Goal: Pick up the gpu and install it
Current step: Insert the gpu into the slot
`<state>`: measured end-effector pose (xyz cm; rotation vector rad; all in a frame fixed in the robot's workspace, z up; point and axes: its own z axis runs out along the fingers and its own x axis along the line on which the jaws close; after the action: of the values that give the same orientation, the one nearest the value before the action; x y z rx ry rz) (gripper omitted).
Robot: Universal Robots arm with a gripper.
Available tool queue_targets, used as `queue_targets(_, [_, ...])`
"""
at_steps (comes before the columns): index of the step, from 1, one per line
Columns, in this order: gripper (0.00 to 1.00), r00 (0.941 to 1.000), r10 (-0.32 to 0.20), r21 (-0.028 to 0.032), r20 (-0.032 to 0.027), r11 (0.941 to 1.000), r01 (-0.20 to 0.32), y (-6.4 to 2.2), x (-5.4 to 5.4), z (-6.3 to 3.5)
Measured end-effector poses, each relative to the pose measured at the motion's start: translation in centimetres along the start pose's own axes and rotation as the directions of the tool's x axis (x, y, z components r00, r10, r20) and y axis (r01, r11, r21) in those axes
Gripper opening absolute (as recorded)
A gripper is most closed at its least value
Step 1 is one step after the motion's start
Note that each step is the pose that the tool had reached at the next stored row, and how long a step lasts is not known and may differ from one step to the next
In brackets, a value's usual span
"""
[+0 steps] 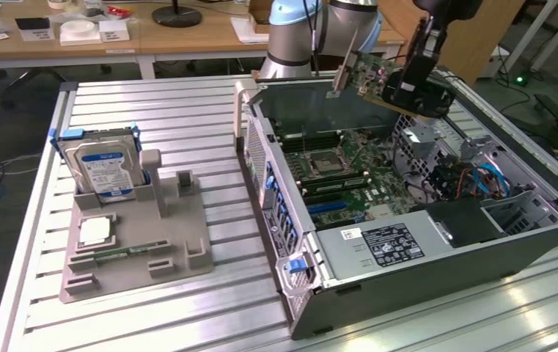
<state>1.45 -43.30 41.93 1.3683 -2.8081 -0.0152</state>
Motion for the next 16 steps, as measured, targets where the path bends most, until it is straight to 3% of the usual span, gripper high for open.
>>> queue_targets(8, [0.28, 0.9958, -0.092, 0.0009, -0.0014, 0.9958, 0.092, 0.0, 0.0, 0.0])
queue_targets(16, [0.28, 0.9812, -0.193, 0.0018, -0.0032, 0.9812, 0.193, 0.0, 0.0, 0.0])
